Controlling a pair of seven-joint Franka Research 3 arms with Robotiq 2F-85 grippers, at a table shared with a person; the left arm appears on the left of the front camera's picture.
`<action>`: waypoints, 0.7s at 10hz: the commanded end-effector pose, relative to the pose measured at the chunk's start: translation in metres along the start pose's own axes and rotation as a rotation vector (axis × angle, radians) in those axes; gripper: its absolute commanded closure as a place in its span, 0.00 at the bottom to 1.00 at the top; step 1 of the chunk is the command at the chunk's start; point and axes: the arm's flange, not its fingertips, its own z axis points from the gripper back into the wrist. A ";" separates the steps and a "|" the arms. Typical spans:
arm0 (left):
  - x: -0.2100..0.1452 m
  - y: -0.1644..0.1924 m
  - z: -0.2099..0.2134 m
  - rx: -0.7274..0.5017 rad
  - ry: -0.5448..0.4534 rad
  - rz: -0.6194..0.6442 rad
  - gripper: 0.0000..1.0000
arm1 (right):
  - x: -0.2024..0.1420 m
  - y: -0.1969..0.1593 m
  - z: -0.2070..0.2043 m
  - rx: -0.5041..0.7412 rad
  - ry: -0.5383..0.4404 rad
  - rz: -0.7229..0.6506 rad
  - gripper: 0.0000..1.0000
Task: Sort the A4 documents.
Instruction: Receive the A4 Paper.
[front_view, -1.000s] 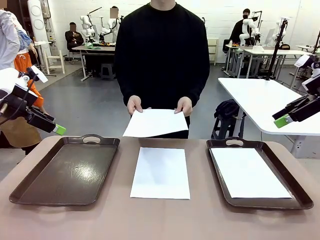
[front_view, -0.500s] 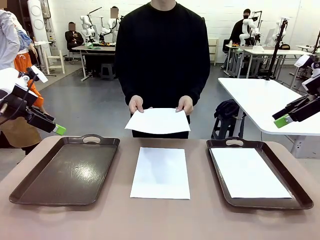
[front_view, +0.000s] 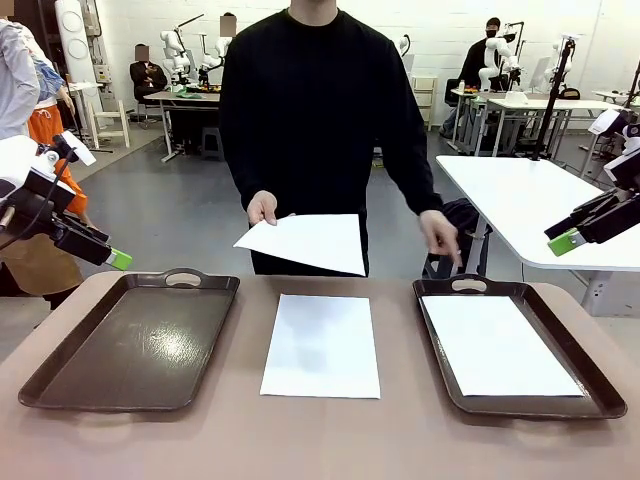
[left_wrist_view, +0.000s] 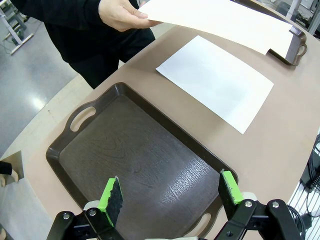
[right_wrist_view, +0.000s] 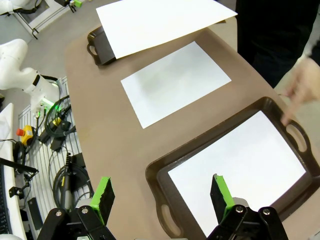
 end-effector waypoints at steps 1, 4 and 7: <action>-0.002 0.003 0.000 -0.010 -0.009 -0.003 0.00 | -0.001 0.001 -0.001 0.000 0.012 0.014 0.00; -0.002 0.003 0.000 -0.010 -0.009 -0.003 0.00 | -0.001 0.001 -0.001 0.000 0.012 0.014 0.00; -0.002 0.003 0.000 -0.010 -0.009 -0.003 0.00 | -0.001 0.001 -0.001 0.000 0.012 0.014 0.00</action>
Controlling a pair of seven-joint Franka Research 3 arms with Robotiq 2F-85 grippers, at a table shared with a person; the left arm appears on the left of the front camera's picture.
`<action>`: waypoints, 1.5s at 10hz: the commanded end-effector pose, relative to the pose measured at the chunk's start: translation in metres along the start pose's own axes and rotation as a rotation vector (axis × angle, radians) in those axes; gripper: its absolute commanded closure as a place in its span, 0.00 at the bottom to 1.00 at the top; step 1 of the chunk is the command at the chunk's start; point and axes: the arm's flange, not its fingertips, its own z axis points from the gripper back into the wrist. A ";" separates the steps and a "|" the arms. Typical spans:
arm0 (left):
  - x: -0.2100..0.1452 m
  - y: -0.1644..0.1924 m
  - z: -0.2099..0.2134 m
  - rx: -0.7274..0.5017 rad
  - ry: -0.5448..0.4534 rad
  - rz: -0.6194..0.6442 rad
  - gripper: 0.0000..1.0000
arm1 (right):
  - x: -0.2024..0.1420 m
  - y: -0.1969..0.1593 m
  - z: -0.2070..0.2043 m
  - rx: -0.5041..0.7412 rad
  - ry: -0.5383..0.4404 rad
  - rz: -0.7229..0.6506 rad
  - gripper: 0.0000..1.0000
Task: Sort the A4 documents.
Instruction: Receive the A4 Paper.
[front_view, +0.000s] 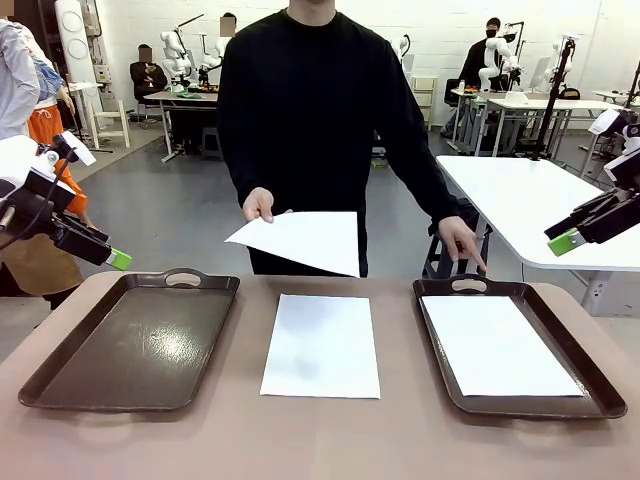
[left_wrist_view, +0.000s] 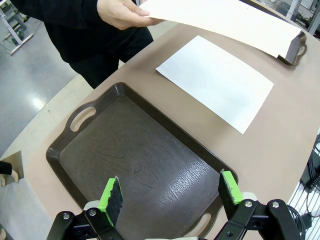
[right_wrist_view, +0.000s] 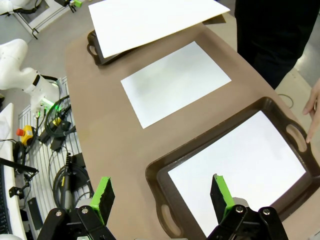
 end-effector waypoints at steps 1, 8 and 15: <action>-0.002 0.003 0.000 -0.010 -0.009 -0.003 0.00 | -0.001 0.001 -0.001 0.000 0.012 0.014 0.00; 0.011 0.005 -0.014 -0.108 0.014 0.074 0.00 | -0.001 0.001 -0.001 0.000 0.012 0.014 0.00; 0.016 0.003 -0.015 -0.096 0.028 0.078 0.00 | -0.001 0.001 -0.001 0.000 0.012 0.014 0.00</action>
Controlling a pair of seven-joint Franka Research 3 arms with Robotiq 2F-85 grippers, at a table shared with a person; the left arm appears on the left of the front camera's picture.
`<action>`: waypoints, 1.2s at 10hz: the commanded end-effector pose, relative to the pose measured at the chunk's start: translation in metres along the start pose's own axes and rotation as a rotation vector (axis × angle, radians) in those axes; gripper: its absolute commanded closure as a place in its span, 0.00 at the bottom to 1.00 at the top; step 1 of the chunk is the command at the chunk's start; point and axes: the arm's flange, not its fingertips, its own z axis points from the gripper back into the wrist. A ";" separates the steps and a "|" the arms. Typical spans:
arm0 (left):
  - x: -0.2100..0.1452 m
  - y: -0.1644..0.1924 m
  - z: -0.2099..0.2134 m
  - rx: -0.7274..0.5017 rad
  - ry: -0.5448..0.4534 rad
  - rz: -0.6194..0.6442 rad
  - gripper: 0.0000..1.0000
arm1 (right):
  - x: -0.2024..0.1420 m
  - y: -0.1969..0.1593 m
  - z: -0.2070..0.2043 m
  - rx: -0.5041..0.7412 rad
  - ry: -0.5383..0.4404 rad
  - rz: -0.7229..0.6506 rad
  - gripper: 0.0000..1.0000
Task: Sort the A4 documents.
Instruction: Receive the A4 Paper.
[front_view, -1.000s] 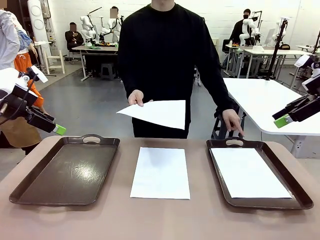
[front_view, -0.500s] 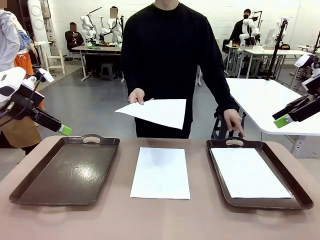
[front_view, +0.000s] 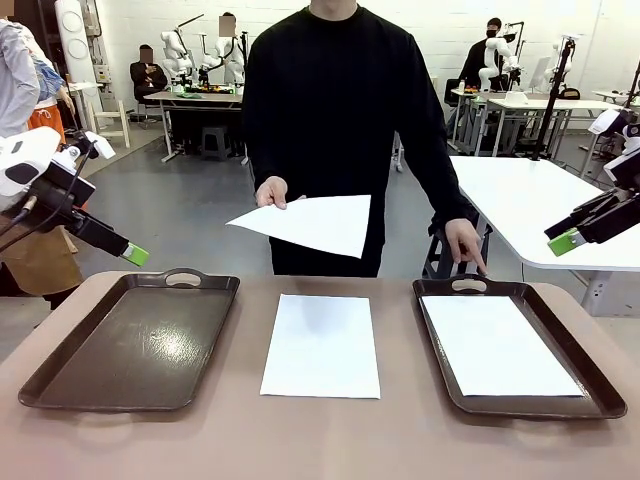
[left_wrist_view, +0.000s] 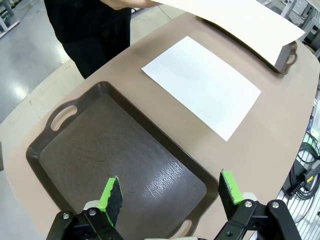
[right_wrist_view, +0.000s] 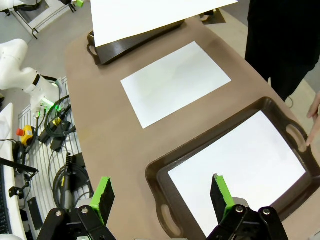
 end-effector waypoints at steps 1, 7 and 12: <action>-0.004 0.002 0.000 -0.012 -0.007 -0.002 0.00 | 0.000 0.000 0.000 0.000 0.000 0.000 0.00; -0.004 0.002 0.000 -0.012 -0.007 -0.002 0.00 | 0.065 -0.014 -0.090 0.339 -0.039 -0.412 0.00; -0.004 0.002 0.000 -0.012 -0.007 -0.002 0.00 | 0.094 -0.026 -0.173 0.421 -0.147 -0.782 0.00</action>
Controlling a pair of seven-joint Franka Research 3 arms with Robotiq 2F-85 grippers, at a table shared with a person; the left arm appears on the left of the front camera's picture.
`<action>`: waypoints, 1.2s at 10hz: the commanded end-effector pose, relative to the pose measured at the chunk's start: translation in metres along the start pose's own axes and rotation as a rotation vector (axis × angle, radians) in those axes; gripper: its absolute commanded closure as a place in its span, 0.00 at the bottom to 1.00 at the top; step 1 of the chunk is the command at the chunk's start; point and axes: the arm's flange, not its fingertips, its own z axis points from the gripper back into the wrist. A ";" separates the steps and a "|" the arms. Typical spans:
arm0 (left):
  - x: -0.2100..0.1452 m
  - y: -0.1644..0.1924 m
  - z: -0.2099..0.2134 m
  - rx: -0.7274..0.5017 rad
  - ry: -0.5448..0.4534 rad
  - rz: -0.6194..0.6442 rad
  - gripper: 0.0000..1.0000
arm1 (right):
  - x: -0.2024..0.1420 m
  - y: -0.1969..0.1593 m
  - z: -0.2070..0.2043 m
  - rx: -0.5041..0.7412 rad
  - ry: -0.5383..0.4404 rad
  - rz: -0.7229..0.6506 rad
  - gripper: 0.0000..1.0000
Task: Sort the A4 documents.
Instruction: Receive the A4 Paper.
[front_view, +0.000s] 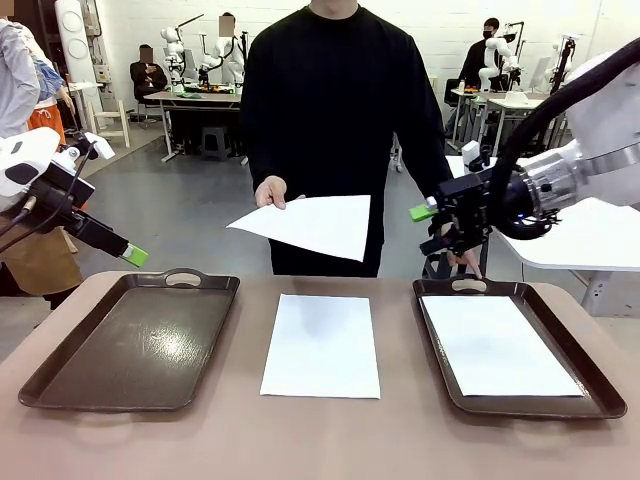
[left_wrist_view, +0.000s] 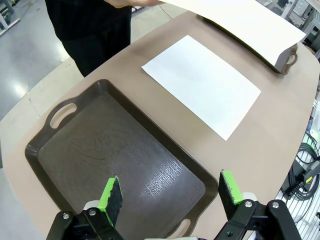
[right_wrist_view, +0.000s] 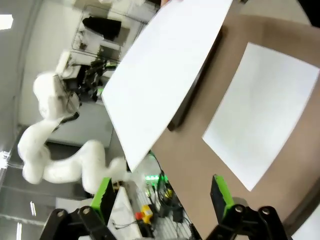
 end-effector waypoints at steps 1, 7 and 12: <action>-0.003 0.002 -0.001 -0.012 -0.012 -0.011 0.00 | 0.012 -0.003 -0.029 0.023 -0.071 -0.074 0.00; -0.003 0.002 -0.001 -0.012 -0.012 -0.011 0.00 | 0.039 -0.023 -0.081 0.171 -0.161 -0.265 0.00; -0.003 0.002 -0.001 -0.012 -0.012 -0.011 0.00 | 0.053 -0.036 -0.103 0.185 -0.236 -0.344 0.00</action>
